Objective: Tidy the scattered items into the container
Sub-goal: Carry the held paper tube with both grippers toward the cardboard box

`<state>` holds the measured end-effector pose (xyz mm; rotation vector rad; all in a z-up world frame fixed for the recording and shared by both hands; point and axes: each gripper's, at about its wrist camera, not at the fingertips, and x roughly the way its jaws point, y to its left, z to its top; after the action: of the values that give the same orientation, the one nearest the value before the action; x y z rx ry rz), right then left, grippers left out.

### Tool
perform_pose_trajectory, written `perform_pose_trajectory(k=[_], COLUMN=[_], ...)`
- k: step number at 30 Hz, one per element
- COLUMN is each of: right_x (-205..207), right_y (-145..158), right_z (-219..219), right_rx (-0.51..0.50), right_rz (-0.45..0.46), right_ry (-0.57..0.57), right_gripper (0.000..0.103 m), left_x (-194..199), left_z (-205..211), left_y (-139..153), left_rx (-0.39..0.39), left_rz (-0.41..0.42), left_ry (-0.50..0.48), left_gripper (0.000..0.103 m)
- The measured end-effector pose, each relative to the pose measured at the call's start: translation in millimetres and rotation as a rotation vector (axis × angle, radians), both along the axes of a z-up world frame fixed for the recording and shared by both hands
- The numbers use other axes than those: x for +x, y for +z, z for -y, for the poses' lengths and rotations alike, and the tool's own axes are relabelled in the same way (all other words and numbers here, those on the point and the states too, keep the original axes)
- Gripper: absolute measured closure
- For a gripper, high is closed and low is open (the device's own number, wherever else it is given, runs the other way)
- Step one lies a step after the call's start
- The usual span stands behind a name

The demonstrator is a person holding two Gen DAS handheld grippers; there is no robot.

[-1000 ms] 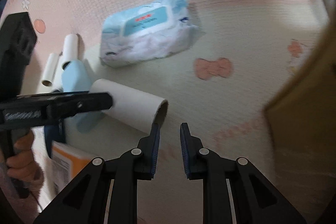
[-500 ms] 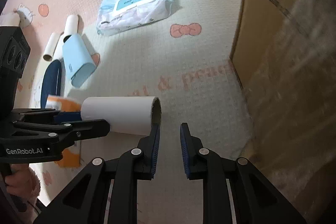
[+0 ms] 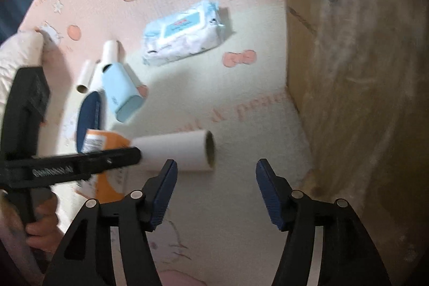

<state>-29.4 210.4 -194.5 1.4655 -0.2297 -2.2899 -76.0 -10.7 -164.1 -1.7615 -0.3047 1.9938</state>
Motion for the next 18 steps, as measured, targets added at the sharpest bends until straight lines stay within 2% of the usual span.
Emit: perform_pose_trajectory(k=[4,6,8,12,18], right_x=[-10,-13,-15,-19,-25], right_y=[-10,-16,-20,-24,-26], right_z=[12,15,16,18,18], right_rx=[-0.027,-0.039,-0.086,-0.124,-0.151], right_rz=[0.019,0.044,0.061,0.077,0.085], right_ry=[0.015,0.01,0.007,0.006,-0.004], right_gripper=[0.044,0.044,0.044,0.045,0.063], left_x=[-2,-2,-3,-7,-5], left_z=[0,-2,-1,2,-5], left_y=[-6,-4,-2,-9,-9], left_rx=[0.014,0.028,0.049,0.125,0.106], left_rz=[0.001,-0.023,-0.028,0.032,0.013], left_ry=[0.025,0.02,0.027,0.065,0.052], left_gripper=[0.057,0.057,0.057,0.057,0.059])
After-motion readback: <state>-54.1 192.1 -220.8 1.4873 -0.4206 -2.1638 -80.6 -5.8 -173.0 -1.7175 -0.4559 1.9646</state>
